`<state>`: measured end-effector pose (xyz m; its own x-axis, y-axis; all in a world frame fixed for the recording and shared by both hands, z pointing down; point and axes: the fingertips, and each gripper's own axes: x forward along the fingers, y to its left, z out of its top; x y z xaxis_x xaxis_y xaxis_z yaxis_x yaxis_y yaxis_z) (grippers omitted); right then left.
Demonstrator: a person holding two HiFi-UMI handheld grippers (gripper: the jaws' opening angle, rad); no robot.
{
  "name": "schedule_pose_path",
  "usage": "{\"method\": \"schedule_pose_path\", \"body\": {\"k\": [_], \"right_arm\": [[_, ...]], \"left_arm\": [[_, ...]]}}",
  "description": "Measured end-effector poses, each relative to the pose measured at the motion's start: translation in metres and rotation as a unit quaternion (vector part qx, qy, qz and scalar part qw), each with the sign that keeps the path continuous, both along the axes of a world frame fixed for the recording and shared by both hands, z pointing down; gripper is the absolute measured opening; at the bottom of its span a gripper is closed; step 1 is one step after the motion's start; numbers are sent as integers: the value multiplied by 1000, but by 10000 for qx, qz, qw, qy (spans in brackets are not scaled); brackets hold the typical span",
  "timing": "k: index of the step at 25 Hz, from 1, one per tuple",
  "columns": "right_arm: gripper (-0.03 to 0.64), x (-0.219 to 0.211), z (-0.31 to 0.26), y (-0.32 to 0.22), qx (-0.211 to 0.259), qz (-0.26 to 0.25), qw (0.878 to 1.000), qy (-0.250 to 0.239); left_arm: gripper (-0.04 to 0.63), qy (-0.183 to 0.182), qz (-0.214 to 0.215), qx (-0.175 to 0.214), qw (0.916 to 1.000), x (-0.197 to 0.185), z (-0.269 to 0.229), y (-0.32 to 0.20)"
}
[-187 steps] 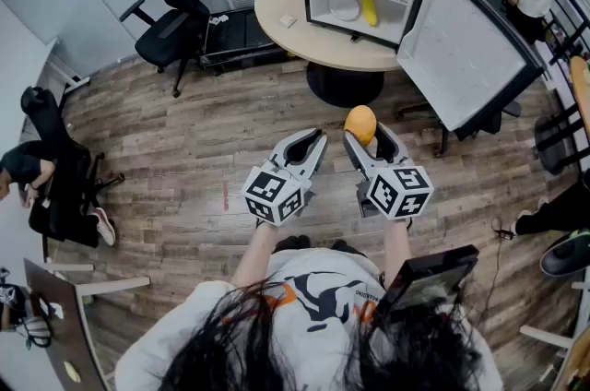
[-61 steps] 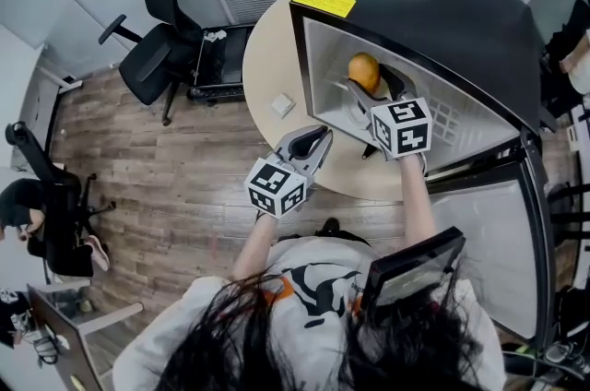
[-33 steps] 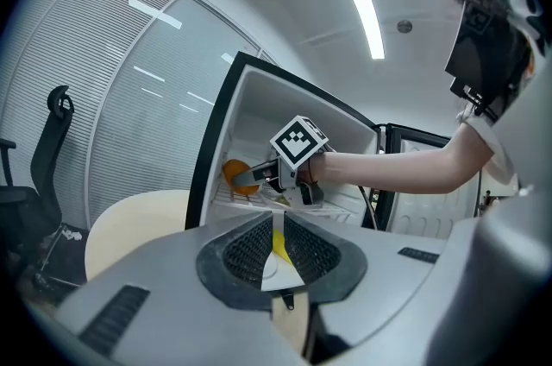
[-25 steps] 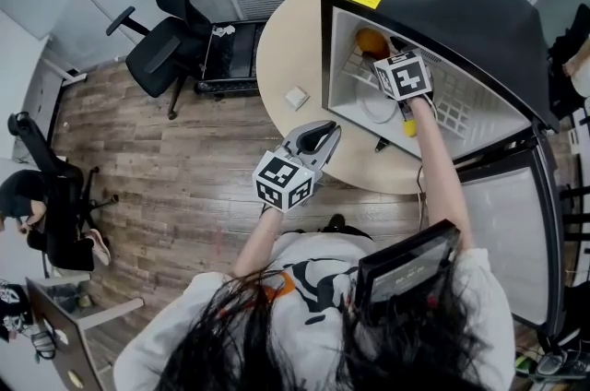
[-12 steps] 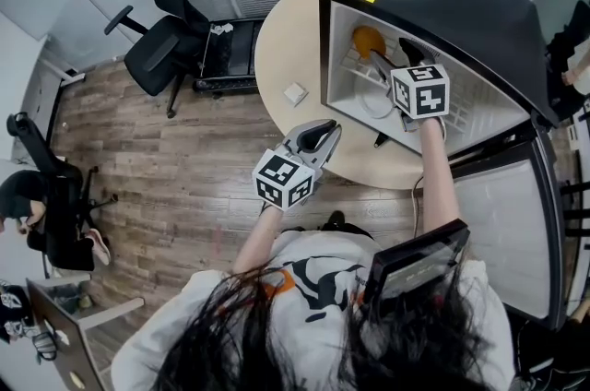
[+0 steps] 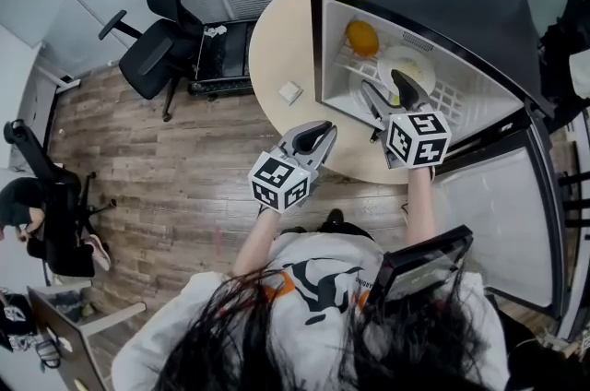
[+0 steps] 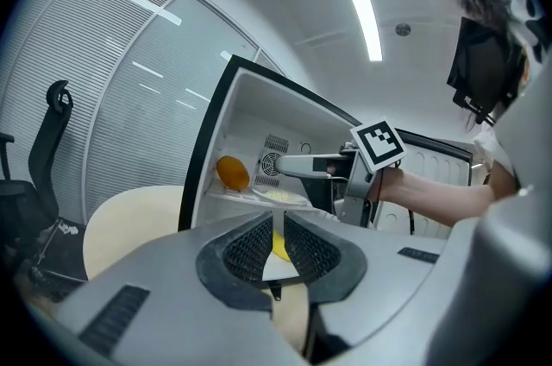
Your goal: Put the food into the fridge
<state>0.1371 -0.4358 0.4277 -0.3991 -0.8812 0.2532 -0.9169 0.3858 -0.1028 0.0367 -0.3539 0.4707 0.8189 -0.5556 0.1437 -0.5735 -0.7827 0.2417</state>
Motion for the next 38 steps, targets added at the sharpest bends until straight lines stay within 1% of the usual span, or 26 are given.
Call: {"method": "schedule_pose_path", "body": {"k": [5,6,7,9,10,12,16,21,27,31,38], "right_arm": [[304,-12,-2,33,98,97,9987,-500],[292,-14,-3,39,123,122,9982,-582],[266,-16,-4,44,156,160,9977,-647],[189,-20,-5,55,223,248,9967,-734],[171,-23,-5,60,239,273,9964,-766],[160,-30,-4,71,233,288,9958,-836],[105,-50,-1,96,195,336,9936,-1060],[66,-72,11,133,52,454,9914,-1229],[48,-93,24,178,-89,603,9878,-1433],[44,-102,27,205,-162,668,9881,-1376],[41,-106,27,238,-188,719,9883,-1332]], "left_arm": [[37,24,17,38,10000,-7,-5,11],[37,31,20,55,10000,-9,-7,13],[38,37,22,72,10000,-11,-9,16],[37,51,24,107,9999,-15,-11,21],[37,59,23,125,9999,-17,-13,24],[37,78,21,156,9998,-23,-16,31],[38,103,19,197,9998,-39,-20,48],[37,110,56,195,9997,-60,-21,75],[38,106,246,79,9996,-77,-10,112],[37,122,363,6,9993,-82,-5,135],[37,216,464,32,9987,-81,-9,161]]}}
